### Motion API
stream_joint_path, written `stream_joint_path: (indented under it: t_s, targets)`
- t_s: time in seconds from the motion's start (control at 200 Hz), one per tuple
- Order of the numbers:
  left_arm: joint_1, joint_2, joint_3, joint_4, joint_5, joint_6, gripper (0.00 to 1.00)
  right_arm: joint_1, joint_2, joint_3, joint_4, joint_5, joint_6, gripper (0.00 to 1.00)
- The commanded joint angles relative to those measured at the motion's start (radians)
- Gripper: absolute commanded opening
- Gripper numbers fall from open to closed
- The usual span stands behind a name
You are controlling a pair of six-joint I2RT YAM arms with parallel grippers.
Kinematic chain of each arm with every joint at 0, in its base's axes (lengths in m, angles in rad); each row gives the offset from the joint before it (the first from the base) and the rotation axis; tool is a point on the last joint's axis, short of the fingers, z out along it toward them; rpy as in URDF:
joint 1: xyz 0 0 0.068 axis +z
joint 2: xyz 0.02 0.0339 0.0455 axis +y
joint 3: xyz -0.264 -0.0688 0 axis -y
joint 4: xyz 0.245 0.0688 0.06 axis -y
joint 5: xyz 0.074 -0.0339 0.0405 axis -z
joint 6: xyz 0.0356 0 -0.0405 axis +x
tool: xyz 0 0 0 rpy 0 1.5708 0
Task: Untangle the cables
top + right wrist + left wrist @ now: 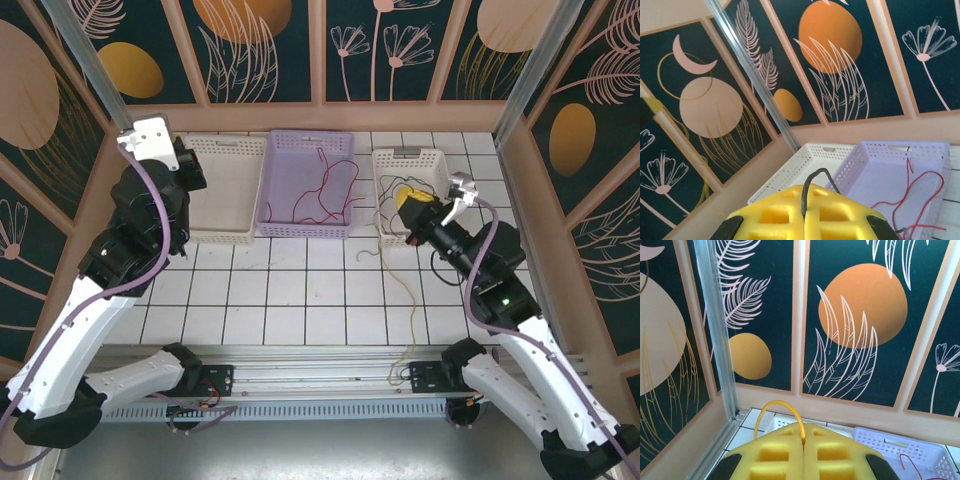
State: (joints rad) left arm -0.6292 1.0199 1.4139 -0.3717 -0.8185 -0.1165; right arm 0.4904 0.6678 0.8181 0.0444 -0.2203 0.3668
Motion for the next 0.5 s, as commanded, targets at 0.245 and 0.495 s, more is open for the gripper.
stream_joint_path:
  t_s: [0.245, 0.495]
  targets:
    - [0.088, 0.042, -0.115, 0.147, 0.083, 0.034, 0.0, -0.004, 0.1, 0.249, -0.105, -0.043, -0.099, 0.0]
    - [0.192, 0.089, -0.188, 0.243, 0.174, 0.01, 0.0, -0.006, 0.158, 0.381, -0.149, -0.057, -0.114, 0.0]
